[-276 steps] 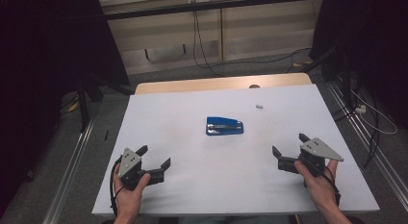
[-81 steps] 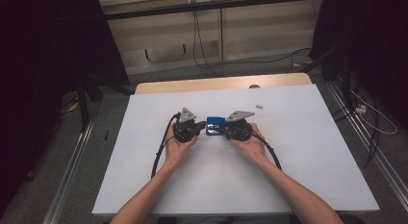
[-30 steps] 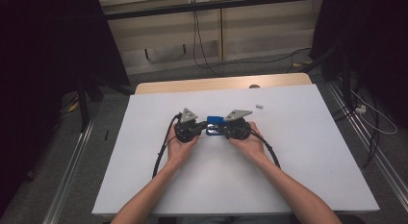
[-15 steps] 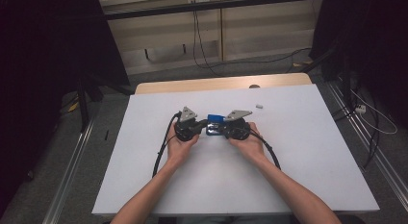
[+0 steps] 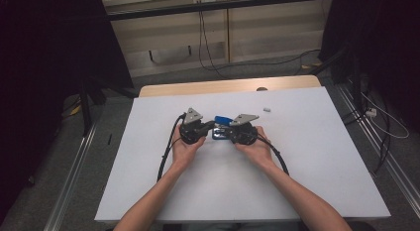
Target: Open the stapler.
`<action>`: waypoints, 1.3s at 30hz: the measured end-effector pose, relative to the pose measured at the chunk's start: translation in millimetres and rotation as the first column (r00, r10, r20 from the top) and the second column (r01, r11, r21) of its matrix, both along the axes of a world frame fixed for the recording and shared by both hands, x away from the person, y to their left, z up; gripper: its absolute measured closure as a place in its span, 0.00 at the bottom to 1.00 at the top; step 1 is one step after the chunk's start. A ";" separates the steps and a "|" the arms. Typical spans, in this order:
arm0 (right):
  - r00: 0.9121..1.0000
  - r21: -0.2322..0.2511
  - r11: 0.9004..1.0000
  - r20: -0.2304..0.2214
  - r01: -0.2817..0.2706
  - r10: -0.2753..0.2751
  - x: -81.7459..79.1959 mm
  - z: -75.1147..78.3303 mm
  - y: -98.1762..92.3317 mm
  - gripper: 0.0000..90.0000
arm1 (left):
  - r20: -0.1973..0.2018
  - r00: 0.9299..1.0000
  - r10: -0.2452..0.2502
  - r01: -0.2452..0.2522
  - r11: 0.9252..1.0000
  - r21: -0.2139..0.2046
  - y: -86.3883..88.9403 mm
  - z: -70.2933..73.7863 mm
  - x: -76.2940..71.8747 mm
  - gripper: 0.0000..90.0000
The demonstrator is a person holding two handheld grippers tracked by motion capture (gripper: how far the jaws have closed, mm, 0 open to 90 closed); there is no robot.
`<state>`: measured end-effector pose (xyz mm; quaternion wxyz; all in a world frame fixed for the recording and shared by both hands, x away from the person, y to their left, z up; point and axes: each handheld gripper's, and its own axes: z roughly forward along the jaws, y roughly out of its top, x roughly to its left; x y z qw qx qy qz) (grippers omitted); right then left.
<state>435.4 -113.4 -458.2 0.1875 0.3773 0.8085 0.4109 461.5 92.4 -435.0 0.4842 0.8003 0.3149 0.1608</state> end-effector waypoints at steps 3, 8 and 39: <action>1.000 0.003 1.000 -0.002 0.005 -0.005 -0.1 0.0 0.2 1.00 | 0.001 1.000 -0.001 0.001 1.000 0.002 0.1 -0.2 -0.1 1.00; 1.000 0.005 1.000 -0.003 0.004 -0.004 -0.1 -0.1 -0.1 1.00 | 0.009 1.000 -0.007 0.007 1.000 -0.018 -0.7 4.1 -1.6 1.00; 0.991 0.088 0.994 0.108 0.066 -0.075 -2.1 5.8 12.5 1.00 | 0.020 1.000 -0.020 0.021 0.999 -0.043 -3.2 10.8 -2.1 1.00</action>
